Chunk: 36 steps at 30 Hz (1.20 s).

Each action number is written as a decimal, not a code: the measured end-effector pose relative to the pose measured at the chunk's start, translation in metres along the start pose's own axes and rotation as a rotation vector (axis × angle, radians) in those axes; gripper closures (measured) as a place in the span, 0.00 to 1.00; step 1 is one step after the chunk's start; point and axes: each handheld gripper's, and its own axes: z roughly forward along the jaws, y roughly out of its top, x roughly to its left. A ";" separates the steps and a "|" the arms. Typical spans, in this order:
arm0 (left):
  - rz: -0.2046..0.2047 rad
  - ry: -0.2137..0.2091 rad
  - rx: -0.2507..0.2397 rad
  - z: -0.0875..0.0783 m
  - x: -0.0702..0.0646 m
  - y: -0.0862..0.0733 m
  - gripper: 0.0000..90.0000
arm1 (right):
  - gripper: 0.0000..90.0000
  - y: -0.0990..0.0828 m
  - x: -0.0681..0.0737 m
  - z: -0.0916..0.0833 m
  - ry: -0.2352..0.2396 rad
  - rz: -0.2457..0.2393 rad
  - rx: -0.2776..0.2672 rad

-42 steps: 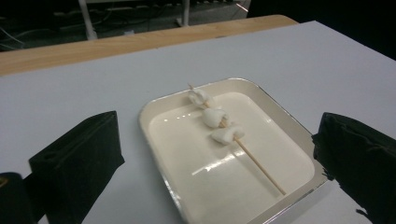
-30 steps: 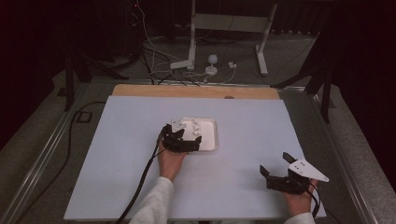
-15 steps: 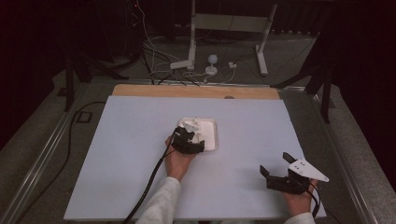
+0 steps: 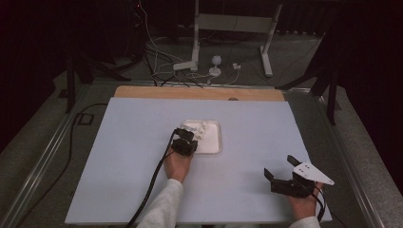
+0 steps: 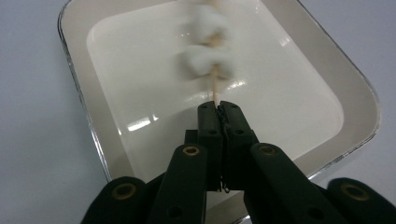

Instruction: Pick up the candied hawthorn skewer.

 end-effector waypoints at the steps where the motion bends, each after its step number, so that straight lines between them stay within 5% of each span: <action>1: -0.006 -0.003 -0.001 0.000 0.001 0.000 1.00 | 0.00 0.000 0.000 0.000 0.000 0.000 0.000; 10: -0.044 -0.067 -0.032 -0.015 0.008 -0.007 1.00 | 0.00 0.000 -0.001 -0.001 -0.003 0.003 -0.003; 17: -0.019 -0.090 -0.025 -0.035 0.011 -0.014 1.00 | 0.00 0.000 0.000 0.000 -0.004 0.001 0.000; 27: -0.052 -0.102 0.056 -0.021 0.021 -0.013 1.00 | 0.00 0.000 0.000 0.000 -0.004 -0.003 0.003; 36: -0.061 -0.124 0.015 -0.028 0.023 -0.014 1.00 | 0.00 0.000 -0.002 -0.001 -0.005 0.009 0.000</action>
